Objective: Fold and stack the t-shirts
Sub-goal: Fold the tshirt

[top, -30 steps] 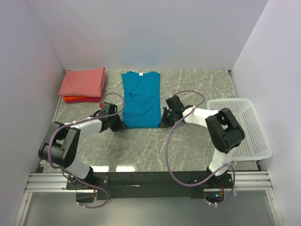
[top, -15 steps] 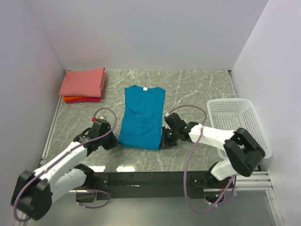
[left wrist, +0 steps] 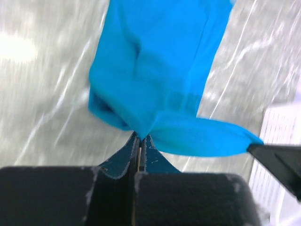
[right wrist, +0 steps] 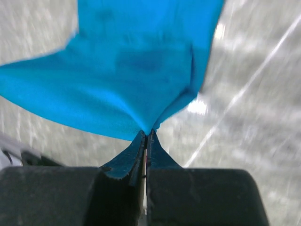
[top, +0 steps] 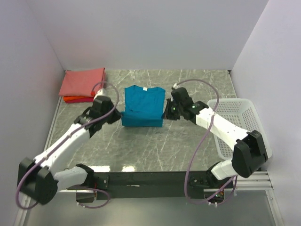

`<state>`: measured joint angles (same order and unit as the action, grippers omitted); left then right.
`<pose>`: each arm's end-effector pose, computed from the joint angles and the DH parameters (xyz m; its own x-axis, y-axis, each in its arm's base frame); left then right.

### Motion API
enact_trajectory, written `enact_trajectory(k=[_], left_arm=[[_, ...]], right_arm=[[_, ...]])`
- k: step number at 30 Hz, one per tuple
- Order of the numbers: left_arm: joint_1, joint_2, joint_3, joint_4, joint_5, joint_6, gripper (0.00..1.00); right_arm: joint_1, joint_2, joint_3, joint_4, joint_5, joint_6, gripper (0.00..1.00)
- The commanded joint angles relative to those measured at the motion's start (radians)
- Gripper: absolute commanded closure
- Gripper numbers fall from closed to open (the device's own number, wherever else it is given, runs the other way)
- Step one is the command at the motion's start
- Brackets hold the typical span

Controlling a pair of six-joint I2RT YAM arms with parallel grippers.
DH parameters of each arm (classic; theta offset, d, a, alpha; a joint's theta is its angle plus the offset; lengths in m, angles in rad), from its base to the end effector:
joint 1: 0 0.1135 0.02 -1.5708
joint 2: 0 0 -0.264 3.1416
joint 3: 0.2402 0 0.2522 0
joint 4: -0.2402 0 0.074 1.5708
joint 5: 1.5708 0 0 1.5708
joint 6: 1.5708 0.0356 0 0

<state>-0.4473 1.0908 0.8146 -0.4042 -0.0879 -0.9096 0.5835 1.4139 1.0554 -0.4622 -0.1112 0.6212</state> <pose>0.2134 -0.0989 0.2697 -0.6398 -0.5651 -0.5209 -0.2209 0.7844 -0.5796 0.2513 0.1706 0.2645 -0.8519 0.1307 -0.5071 -0.1412 0.8751 0.4628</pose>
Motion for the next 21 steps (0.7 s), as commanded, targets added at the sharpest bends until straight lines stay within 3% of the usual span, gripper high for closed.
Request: enact_trajectory(k=[1,9,21], left_arm=[[0.021,0.105,0.147,0.087,-0.093,0.083,0.99],[0.085,0.323,0.348,0.151,-0.082,0.132,0.99],[0.125,0.61,0.576,0.197,0.005,0.186,0.99]], right_arm=[[-0.04,0.054,0.13,-0.009,0.061,-0.055,1.0],[-0.138,0.19,0.323,-0.027,0.007,-0.066,1.0],[-0.203,0.381,0.482,-0.026,-0.005,-0.054,1.0]])
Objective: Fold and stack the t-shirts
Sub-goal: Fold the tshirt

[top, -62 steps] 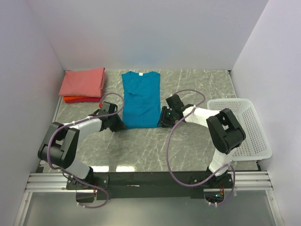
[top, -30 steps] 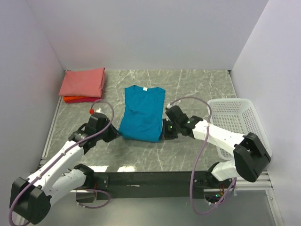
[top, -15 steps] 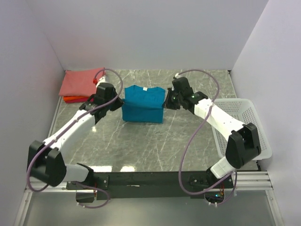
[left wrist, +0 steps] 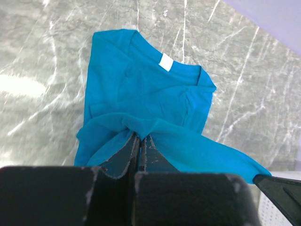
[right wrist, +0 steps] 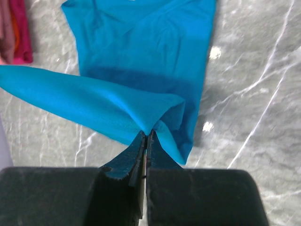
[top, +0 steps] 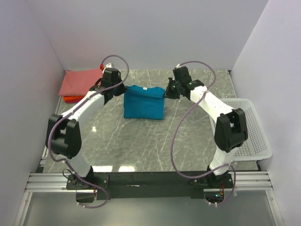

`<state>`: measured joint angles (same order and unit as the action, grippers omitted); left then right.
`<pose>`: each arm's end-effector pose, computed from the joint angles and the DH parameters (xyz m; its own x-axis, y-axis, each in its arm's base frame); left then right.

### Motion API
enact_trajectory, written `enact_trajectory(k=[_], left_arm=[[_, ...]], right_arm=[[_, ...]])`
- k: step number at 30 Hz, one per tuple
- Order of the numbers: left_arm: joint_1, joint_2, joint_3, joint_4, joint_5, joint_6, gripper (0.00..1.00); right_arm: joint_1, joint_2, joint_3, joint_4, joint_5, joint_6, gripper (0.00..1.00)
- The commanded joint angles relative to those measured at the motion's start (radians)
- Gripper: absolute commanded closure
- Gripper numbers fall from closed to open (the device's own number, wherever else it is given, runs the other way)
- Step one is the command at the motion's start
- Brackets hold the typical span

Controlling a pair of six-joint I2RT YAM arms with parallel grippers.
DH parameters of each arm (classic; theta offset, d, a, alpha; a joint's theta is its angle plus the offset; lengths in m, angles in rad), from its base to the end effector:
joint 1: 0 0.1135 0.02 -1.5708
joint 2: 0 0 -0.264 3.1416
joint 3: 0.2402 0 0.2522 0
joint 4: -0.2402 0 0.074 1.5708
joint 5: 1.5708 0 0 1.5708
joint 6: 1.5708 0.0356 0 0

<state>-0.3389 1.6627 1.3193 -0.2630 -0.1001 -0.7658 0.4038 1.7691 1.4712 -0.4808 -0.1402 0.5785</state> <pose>0.3643 -0.1246 0.2880 -0.5630 -0.5328 -0.6318 -0.1899 0.8274 -0.5285 0.3673 0.1624 0.2810 -0.8035 0.2454 -0.5423 -0.0492 0.8806 0.4714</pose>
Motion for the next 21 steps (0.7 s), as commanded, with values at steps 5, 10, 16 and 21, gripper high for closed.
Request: enact_trajectory(k=[5,10,16,21], left_arm=[[0.032,0.173,0.161,0.056,0.057,0.054,1.0],[0.055,0.325,0.292,0.013,0.089,0.046,1.0],[0.098,0.465,0.478,-0.076,0.154,0.022,0.52],[0.1,0.413,0.425,-0.053,0.162,0.06,0.01]], right_arm=[[-0.049,0.111,0.107,0.03,0.045,-0.002,1.0],[-0.077,0.215,0.181,0.067,-0.004,-0.012,0.96],[-0.144,0.409,0.406,0.095,-0.163,-0.081,0.53],[-0.152,0.371,0.364,0.096,-0.196,-0.135,0.43]])
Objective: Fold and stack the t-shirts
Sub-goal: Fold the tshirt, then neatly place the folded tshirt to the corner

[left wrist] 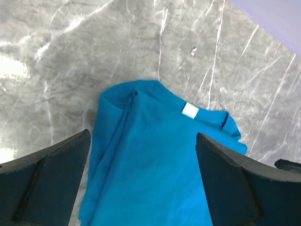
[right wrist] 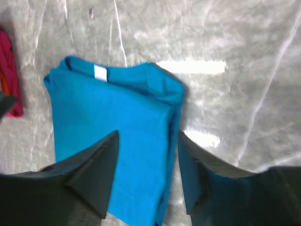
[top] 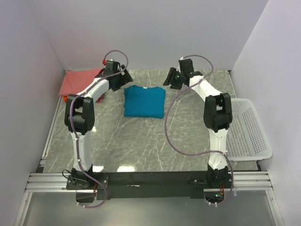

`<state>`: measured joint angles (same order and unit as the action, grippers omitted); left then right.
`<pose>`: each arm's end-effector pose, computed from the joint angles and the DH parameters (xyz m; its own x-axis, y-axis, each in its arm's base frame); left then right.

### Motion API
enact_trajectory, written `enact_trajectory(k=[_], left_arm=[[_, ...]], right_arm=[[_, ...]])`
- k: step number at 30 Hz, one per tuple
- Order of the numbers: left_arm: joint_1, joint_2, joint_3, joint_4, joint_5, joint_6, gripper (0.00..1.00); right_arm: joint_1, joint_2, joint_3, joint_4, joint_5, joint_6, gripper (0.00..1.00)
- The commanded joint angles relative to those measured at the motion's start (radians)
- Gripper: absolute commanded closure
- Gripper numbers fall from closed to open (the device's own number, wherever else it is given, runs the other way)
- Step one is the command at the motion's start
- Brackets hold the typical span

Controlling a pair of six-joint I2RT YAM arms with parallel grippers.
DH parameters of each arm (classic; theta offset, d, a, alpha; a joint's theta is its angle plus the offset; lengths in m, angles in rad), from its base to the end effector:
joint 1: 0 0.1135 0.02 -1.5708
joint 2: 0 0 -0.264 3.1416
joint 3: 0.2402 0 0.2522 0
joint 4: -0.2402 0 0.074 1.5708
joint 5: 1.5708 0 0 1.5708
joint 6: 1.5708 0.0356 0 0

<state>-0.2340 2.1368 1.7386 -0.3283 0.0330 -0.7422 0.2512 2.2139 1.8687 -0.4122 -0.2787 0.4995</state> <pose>0.4788 -0.1154 0.2239 -0.6491 -0.5397 -0.5361 -0.2483 0.8164 -0.5214 0.4894 0.1357 0.2240 -0.7914 0.2724 -0.5473 -0.0610 0.8556 0.5140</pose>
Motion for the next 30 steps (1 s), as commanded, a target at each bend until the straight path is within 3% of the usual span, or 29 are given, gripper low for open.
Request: enact_trajectory(k=[1,7,11,17,23,27,29,30], left_arm=[[-0.004,-0.09,-0.055,0.029,0.041,0.049,0.01],[-0.005,-0.135,-0.212,0.061,0.12,0.147,0.01],[-0.005,-0.111,-0.24,0.063,0.143,0.181,0.01],[-0.014,-0.025,-0.186,0.008,0.145,0.196,0.03],[-0.065,0.024,-0.166,-0.055,0.041,0.211,0.17],[-0.093,0.073,-0.114,-0.104,-0.01,0.219,0.38],[-0.108,0.087,-0.085,-0.136,-0.103,0.227,0.48],[-0.119,0.097,-0.071,-0.153,-0.149,0.228,0.6]], right_arm=[[-0.003,-0.135,-0.081,0.053,-0.065,-0.055,0.39],[0.002,-0.356,-0.406,0.176,-0.119,-0.024,0.24],[0.0,-0.488,-0.615,0.248,-0.116,0.004,0.22],[0.0,-0.632,-0.773,0.262,-0.103,-0.004,0.22],[0.0,-0.747,-0.873,0.233,-0.056,-0.032,0.22],[0.0,-0.822,-0.924,0.228,-0.028,-0.041,0.22],[0.0,-0.842,-0.945,0.225,-0.01,-0.056,0.22],[-0.001,-0.853,-0.953,0.224,-0.005,-0.061,0.22]])
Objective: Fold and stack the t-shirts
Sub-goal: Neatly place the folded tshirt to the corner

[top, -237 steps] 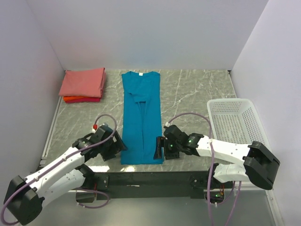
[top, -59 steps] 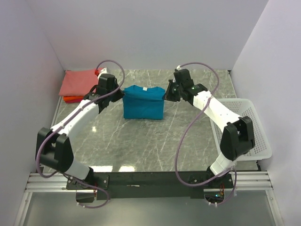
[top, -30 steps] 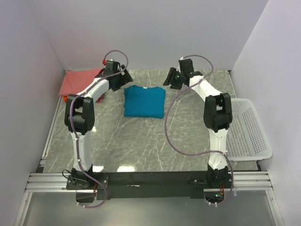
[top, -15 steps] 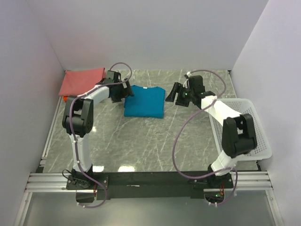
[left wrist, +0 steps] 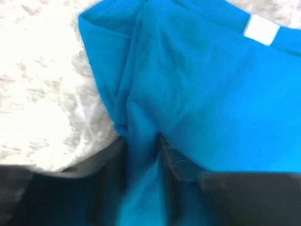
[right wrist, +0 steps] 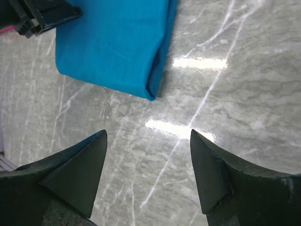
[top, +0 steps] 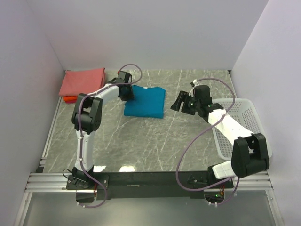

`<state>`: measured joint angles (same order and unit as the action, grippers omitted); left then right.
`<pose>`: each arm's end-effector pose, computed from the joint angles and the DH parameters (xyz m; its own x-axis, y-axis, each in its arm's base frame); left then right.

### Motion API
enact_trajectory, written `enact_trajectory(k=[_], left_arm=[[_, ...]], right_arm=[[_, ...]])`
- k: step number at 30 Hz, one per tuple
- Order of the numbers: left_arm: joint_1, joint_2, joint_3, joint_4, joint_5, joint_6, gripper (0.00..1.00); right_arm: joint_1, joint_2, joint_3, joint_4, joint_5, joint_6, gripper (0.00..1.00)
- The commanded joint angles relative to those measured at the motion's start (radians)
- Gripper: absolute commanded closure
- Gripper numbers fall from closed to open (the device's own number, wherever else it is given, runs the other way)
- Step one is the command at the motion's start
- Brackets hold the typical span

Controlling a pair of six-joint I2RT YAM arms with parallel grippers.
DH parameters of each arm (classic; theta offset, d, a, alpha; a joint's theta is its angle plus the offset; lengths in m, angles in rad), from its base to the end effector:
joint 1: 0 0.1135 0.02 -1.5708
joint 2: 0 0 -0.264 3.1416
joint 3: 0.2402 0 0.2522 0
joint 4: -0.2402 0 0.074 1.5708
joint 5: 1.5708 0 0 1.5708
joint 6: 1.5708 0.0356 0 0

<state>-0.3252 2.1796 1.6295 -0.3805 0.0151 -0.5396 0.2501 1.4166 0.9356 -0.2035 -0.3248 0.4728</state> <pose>0.4515 -0.1528 0.1653 -0.8205 -0.2655 -0.5063 -0.1090 0.9420 -0.3173 0.2955 0.0872 0.2461 -0.7613 0.2510 -0.5979 -0.1431 0.8343 0.5324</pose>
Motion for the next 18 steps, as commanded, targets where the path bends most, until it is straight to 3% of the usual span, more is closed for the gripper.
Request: enact_trajectory(k=[1,4,11,18], left_arm=[[-0.047,0.077,0.056,-0.121,-0.183,0.029,0.68],[-0.072,0.121,0.125,-0.181,-0.276,0.049,0.98],[-0.075,0.074,0.142,-0.166,-0.521,0.151,1.0],[-0.075,-0.093,0.015,0.028,-0.753,0.372,0.99]], right_arm=[[0.0,-0.057,-0.023,0.015,0.049,-0.04,0.22],[-0.002,-0.054,-0.038,0.013,0.066,-0.054,0.22],[-0.003,-0.061,-0.061,0.009,0.115,-0.083,0.22],[-0.008,-0.088,-0.07,0.016,0.167,-0.106,0.22]])
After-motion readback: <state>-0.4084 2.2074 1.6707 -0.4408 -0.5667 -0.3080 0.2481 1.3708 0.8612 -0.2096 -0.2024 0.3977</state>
